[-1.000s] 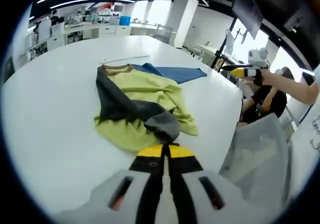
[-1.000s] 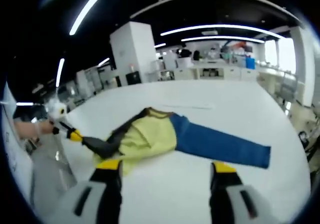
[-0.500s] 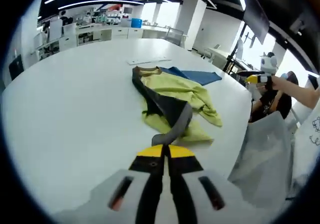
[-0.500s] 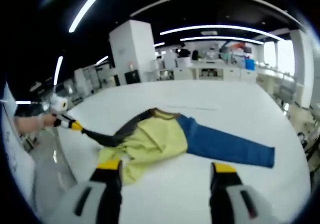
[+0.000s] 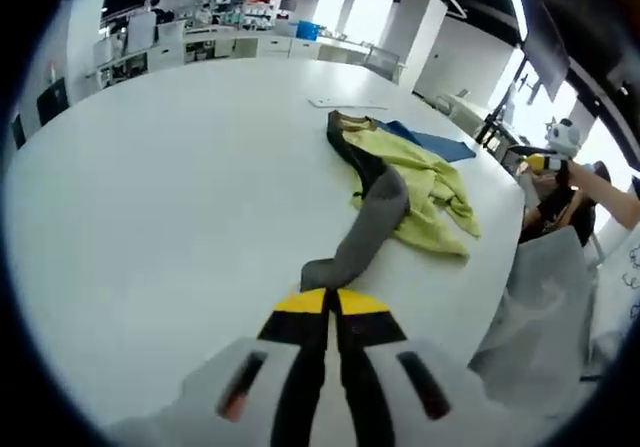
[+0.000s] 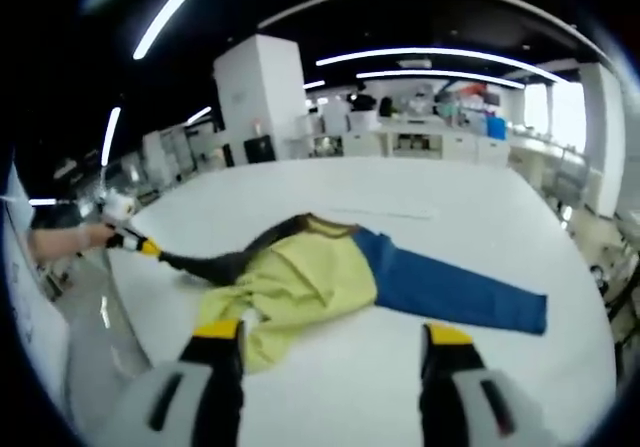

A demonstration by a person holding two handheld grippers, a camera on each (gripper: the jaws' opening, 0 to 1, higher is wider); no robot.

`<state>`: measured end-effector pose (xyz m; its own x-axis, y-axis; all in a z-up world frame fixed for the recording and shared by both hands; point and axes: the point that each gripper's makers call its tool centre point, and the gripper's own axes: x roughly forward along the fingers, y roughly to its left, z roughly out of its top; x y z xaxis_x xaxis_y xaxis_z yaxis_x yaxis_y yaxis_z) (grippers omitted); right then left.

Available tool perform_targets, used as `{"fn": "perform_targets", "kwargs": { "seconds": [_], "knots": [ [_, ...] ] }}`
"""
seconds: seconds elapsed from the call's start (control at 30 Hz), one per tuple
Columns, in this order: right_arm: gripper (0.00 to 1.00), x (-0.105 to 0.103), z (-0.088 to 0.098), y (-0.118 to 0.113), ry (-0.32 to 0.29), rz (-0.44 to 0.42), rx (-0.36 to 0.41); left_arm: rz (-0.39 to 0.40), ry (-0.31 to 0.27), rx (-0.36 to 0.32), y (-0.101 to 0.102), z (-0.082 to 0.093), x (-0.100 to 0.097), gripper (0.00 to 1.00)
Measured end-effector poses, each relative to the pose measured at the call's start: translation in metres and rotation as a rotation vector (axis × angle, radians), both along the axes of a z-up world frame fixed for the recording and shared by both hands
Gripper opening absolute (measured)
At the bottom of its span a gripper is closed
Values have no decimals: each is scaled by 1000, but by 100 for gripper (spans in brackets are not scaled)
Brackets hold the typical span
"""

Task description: Fold the garment on the visible template until the final outline fits inside the template.

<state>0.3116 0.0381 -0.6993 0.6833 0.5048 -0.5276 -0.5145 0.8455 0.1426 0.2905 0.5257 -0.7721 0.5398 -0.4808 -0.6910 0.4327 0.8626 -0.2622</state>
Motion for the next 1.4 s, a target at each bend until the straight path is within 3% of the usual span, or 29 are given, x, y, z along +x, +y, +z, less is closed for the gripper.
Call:
{"fn": "perform_targets", "kwargs": {
  "seconds": [0.13, 0.2, 0.23, 0.27, 0.4, 0.47, 0.67, 0.83, 1.13, 1.4],
  "knots": [
    [71, 0, -3, 1, 10, -4, 5, 34, 17, -16, 5, 2, 3, 0],
    [71, -1, -4, 3, 14, -4, -1, 63, 27, -6, 16, -2, 9, 0],
    [71, -2, -5, 4, 19, -8, 1, 79, 48, 31, 20, -4, 6, 0],
    [71, -2, -6, 4, 22, -10, 1, 90, 39, 58, 28, -5, 9, 0],
    [71, -1, -10, 5, 31, -19, 1, 158, 63, 47, 51, -6, 17, 0],
    [71, -1, -10, 6, 34, -22, -2, 184, 77, 44, 82, -11, 32, 0],
    [71, 2, -13, 9, 42, -32, -6, 225, 126, 40, 110, -23, 40, 0],
    [70, 1, -15, 15, 48, -40, -8, 237, 148, 60, 117, -29, 35, 0],
    [70, -4, -18, 20, 58, -57, -14, 228, 169, 117, 138, -47, 58, 0],
    [70, -12, -21, 15, 67, -92, -13, 210, 174, 183, 150, -52, 75, 0]
  ]
}}
